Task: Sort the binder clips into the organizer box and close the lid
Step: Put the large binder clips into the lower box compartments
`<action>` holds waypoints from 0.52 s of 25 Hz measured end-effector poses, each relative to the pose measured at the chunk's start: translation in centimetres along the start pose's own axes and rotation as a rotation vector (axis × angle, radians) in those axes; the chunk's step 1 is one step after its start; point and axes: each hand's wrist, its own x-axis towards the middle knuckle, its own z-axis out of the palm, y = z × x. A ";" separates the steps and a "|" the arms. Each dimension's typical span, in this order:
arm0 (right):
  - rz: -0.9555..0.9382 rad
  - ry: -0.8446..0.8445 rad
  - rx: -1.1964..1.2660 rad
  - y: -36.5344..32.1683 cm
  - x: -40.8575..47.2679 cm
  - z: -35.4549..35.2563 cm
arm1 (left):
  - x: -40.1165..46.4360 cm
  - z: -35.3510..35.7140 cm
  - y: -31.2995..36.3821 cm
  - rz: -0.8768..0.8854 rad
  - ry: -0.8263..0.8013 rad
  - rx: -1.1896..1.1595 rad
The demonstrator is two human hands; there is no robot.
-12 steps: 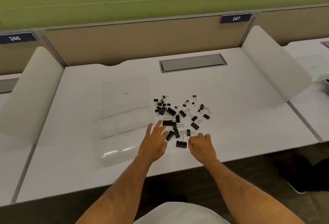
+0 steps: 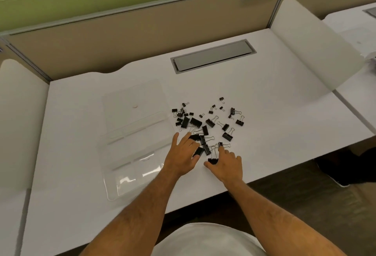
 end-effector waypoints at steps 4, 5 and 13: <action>0.031 -0.017 0.066 -0.5 0.3 0.3 | 0.4 0.4 -0.4 -0.029 -0.151 0.017; 0.036 -0.025 0.100 -0.5 0.2 0.2 | 0.7 0.3 -0.4 -0.040 -0.207 0.033; 0.098 -0.027 0.248 2.5 -1.2 -1.8 | 3.2 0.9 1.0 -0.014 -0.378 0.269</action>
